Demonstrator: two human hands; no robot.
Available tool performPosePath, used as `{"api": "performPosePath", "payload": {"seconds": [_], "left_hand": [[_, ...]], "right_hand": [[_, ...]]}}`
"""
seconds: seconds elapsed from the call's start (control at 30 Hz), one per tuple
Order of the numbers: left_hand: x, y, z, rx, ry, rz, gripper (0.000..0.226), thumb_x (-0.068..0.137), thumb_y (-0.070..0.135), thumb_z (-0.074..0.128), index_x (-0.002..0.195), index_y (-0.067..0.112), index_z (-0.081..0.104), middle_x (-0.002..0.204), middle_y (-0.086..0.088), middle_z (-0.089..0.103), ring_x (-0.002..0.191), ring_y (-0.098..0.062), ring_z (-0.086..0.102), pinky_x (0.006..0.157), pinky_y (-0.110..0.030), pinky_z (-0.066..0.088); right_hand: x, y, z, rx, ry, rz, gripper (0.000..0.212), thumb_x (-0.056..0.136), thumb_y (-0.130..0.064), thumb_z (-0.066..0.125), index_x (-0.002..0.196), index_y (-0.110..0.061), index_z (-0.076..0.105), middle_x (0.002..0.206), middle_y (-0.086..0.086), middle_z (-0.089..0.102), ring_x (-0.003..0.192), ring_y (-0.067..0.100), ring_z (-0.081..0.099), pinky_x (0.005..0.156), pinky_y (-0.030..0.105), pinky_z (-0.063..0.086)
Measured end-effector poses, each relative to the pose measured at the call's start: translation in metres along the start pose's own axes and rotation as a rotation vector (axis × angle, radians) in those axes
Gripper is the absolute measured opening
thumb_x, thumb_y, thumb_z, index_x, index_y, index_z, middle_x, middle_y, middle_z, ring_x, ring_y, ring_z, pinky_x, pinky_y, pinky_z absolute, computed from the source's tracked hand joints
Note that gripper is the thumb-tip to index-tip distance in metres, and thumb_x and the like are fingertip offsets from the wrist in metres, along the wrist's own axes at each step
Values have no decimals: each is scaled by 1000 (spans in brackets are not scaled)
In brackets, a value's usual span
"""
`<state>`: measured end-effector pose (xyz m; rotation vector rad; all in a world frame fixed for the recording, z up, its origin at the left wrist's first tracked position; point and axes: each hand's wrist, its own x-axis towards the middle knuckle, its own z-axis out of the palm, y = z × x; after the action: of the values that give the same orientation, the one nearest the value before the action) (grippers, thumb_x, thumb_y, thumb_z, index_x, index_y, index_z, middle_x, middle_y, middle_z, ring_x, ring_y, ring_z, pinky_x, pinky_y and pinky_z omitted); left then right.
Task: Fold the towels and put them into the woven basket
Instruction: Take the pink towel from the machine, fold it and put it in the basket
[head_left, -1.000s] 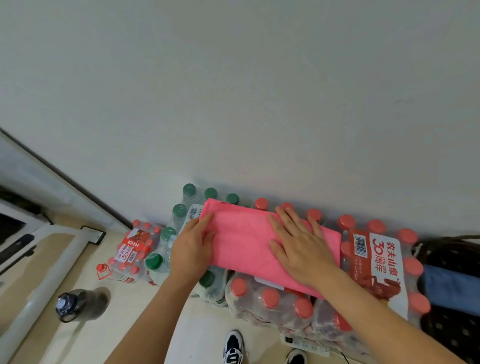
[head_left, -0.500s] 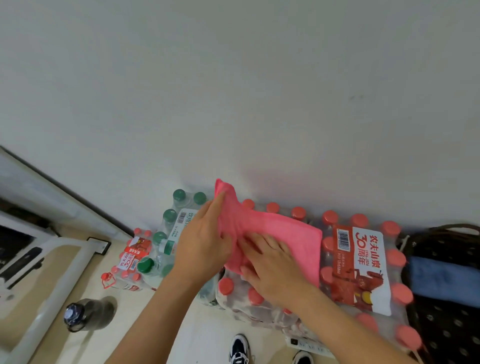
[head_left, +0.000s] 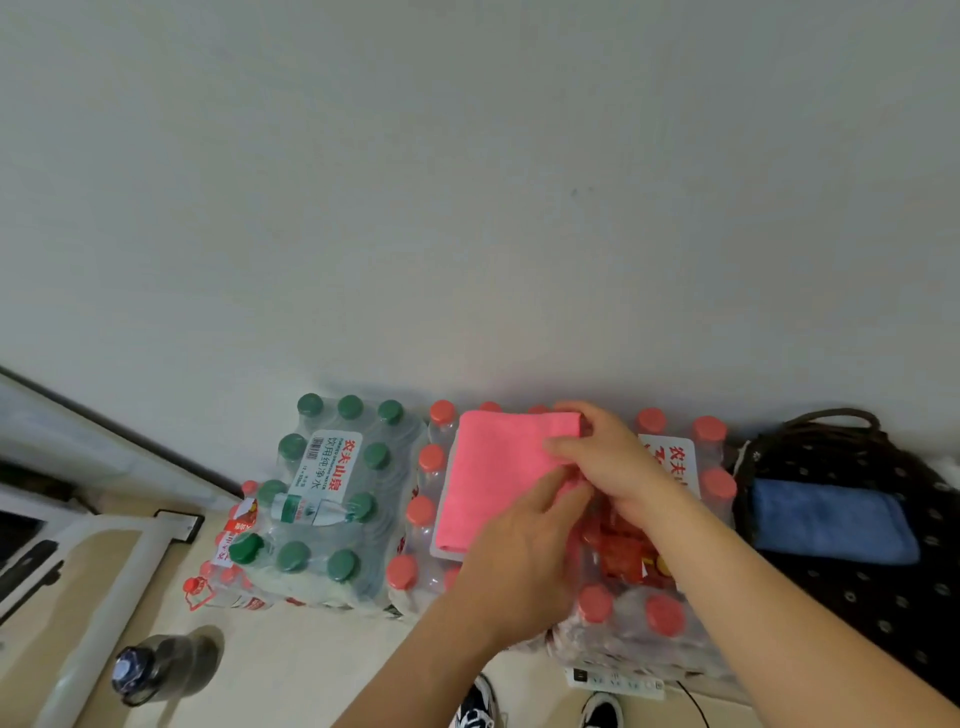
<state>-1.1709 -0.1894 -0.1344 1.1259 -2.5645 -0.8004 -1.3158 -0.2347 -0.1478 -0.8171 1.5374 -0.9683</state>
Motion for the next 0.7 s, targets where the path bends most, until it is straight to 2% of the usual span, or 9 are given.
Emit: {"api": "performPosePath", "payload": {"seconds": [0.07, 0.1, 0.13, 0.23, 0.33, 0.43, 0.5, 0.6, 0.7], "left_hand": [[-9, -10, -4, -111, 36, -23, 69, 68, 15, 52, 136, 25, 48, 143, 10, 42, 122, -13, 49, 98, -26, 46], [-14, -18, -7, -120, 90, -76, 71, 65, 14, 55, 135, 25, 51, 140, 11, 43, 124, -10, 45, 103, -23, 39], [-19, -27, -11, -94, 154, -131, 73, 62, 15, 56, 134, 26, 52, 139, 10, 43, 125, -11, 42, 106, -27, 37], [-37, -50, -17, 59, 201, -222, 80, 63, 27, 50, 142, 27, 38, 150, -4, 33, 129, -26, 35, 104, -43, 37], [-48, -61, -10, 79, 148, -316, 83, 68, 20, 50, 147, 31, 27, 155, -4, 23, 132, -28, 32, 100, -41, 38], [-49, -72, -1, 63, 257, -365, 72, 70, 15, 54, 140, 27, 42, 145, -5, 41, 122, -27, 47, 92, -36, 44], [-47, -75, 0, 34, 283, -379, 69, 69, 20, 57, 137, 27, 47, 137, 0, 48, 116, -21, 52, 88, -32, 47], [-46, -78, -4, -39, 270, -361, 68, 70, 26, 60, 136, 33, 48, 132, 9, 48, 111, -10, 53, 86, -23, 46], [-44, -84, -7, -131, 316, -378, 66, 69, 10, 54, 130, 34, 56, 129, 9, 51, 110, -7, 53, 91, -18, 43]], "right_hand": [[2, 3, 1, -100, 45, -37, 44, 81, 0, 62, 118, -22, 59, 113, 4, 62, 96, 16, 62, 78, 27, 53], [3, 6, 1, -129, 46, -42, 46, 82, 1, 61, 122, -20, 57, 113, 4, 62, 97, 15, 62, 79, 28, 53], [3, 6, 1, -152, 40, -46, 46, 83, 0, 60, 125, -18, 56, 113, 3, 61, 97, 15, 61, 80, 30, 54], [4, 5, 3, -218, 40, -85, 44, 85, 1, 56, 125, -16, 55, 107, -1, 60, 95, 15, 60, 82, 34, 55], [5, 4, 6, -306, 53, -139, 37, 86, 0, 53, 119, -16, 57, 101, -4, 59, 87, 11, 58, 71, 26, 50], [6, 5, 9, -339, 57, -152, 34, 86, -2, 51, 115, -16, 58, 98, -6, 60, 83, 9, 58, 64, 25, 47], [6, 5, 11, -337, 62, -145, 33, 86, -3, 53, 117, -16, 58, 97, -7, 58, 86, 11, 58, 70, 29, 51], [5, 5, 13, -312, 56, -119, 34, 86, -4, 57, 118, -16, 57, 98, -8, 56, 90, 13, 58, 78, 34, 53], [6, 5, 17, -269, 58, -97, 37, 85, -3, 59, 119, -18, 57, 99, -12, 56, 93, 12, 58, 79, 32, 52]]}}
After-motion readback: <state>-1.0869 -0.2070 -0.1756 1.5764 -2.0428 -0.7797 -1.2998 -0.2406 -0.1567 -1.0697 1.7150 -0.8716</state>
